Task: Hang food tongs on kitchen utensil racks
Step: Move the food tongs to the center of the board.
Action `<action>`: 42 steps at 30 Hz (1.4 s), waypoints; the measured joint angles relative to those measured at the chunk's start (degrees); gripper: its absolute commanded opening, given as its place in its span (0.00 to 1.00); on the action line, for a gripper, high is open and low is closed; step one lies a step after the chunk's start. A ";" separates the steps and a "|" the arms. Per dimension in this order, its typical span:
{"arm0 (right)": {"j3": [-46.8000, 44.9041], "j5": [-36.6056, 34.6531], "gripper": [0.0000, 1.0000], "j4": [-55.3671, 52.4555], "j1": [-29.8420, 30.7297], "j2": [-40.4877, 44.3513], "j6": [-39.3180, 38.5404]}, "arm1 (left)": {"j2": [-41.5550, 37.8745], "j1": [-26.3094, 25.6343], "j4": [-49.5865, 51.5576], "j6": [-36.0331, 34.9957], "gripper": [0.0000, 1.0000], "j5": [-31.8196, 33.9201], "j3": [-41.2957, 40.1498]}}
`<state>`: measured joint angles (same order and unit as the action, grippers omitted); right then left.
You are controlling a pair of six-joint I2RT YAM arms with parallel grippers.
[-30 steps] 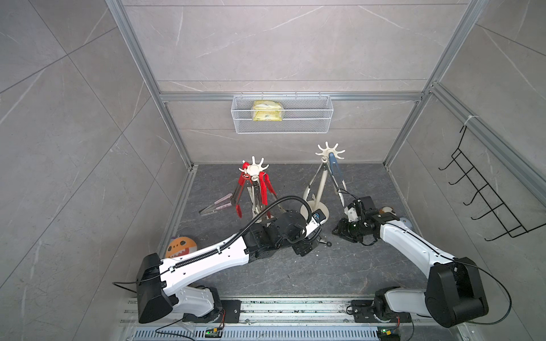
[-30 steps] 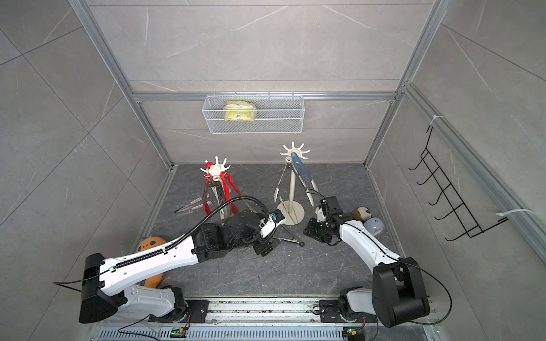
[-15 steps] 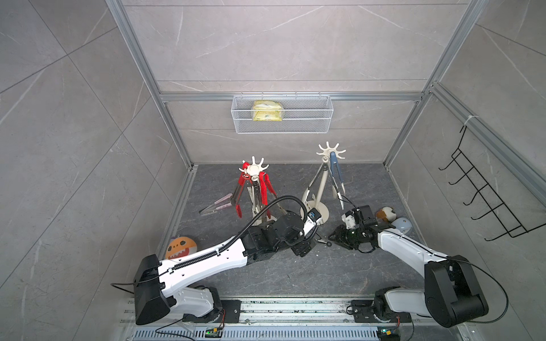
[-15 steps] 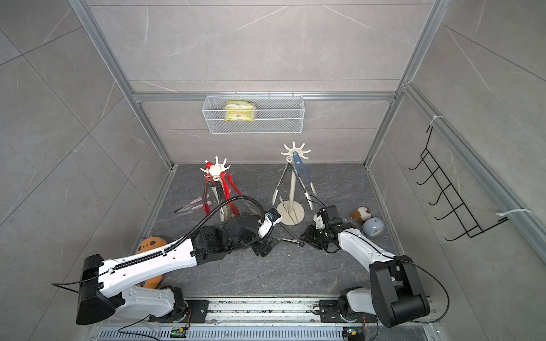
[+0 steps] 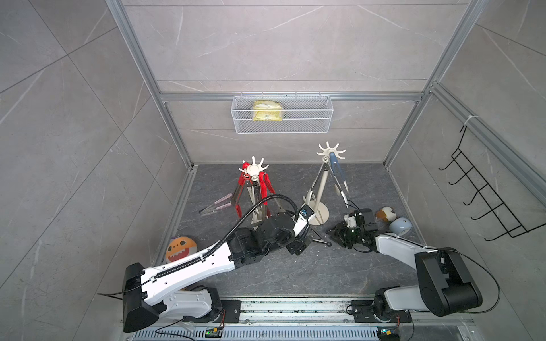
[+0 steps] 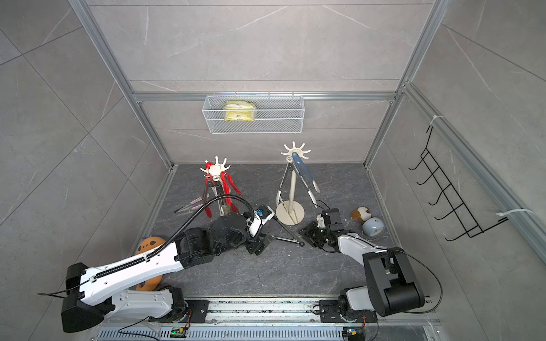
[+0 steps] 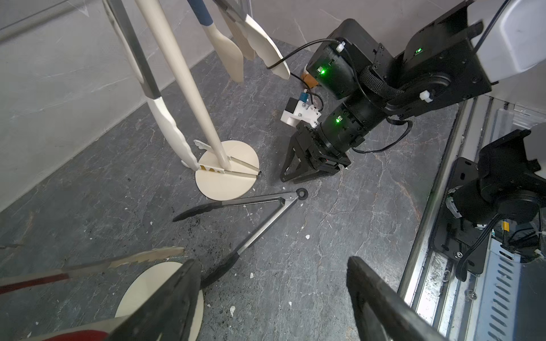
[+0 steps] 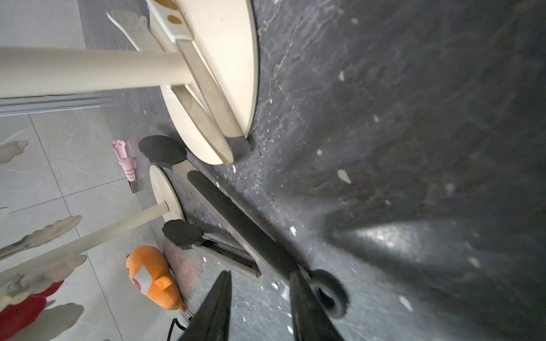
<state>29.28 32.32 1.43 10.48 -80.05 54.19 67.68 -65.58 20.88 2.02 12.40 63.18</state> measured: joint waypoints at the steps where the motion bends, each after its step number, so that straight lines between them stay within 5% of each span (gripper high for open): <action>1: -0.81 0.02 0.25 0.00 -0.02 0.39 0.59 | -0.33 0.00 0.13 -0.04 0.81 0.11 -0.02; 8: -5.92 -0.11 0.00 0.57 -0.02 4.09 4.20 | -0.70 0.00 1.53 0.20 0.79 0.83 -0.04; 20: -6.67 -0.31 0.00 -0.13 -0.22 3.08 5.38 | -4.74 0.00 2.05 1.11 0.75 2.43 -2.21; 34: -0.57 0.46 0.00 22.77 -0.33 -12.74 22.25 | -6.71 0.00 3.69 3.04 0.72 3.80 -3.10; 42: 3.56 0.26 0.00 23.87 -0.39 -13.40 24.33 | -8.26 0.00 4.59 4.50 0.71 4.11 -3.91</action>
<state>32.84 32.58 25.30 10.09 -93.45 78.52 59.42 -65.58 25.47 6.52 16.51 59.27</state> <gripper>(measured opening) 0.040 0.715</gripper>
